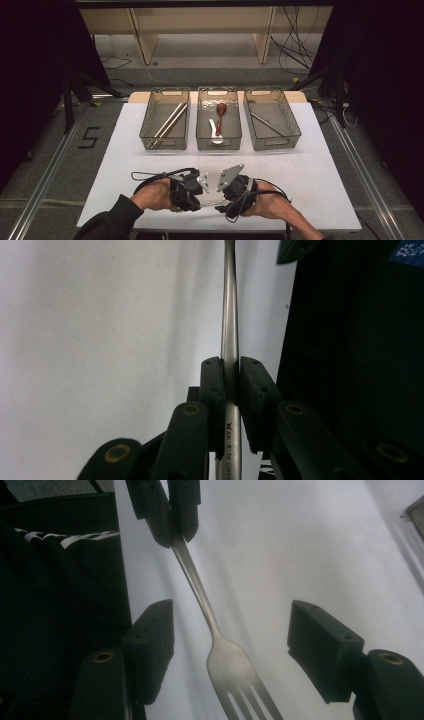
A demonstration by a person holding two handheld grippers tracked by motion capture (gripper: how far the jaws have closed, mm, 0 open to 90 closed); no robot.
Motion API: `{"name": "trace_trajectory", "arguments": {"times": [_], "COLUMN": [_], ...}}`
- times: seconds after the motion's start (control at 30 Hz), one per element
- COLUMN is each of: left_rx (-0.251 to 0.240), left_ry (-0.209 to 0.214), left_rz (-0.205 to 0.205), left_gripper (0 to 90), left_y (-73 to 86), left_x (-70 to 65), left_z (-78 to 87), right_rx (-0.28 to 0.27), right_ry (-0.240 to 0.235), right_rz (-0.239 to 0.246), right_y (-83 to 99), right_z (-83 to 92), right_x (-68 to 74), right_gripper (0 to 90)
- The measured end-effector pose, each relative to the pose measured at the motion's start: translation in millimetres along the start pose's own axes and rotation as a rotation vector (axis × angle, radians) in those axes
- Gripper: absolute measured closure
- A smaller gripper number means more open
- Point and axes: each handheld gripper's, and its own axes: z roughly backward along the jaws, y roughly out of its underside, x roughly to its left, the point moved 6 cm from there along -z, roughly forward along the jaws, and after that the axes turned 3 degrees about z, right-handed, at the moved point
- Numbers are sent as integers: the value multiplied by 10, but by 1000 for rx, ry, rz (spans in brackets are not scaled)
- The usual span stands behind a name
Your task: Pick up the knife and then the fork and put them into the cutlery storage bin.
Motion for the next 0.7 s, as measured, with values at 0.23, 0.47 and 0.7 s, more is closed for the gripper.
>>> {"name": "trace_trajectory", "arguments": {"times": [0.23, 0.47, 0.7], "left_rx": [-1, -2, -52], "left_ry": [0, 16, 38], "left_rz": [-13, -31, 16], "left_gripper": [804, 804, 804], "left_y": [-5, -32, -80], "left_x": [-8, -31, -97], "left_z": [19, 19, 6], "right_rx": [32, 38, 40], "right_ry": [-28, -32, -44], "right_rz": [11, 28, 60], "right_y": [34, 38, 46], "right_z": [-51, -81, -104], "right_x": [53, 83, 122], "right_gripper": [468, 565, 632]}}
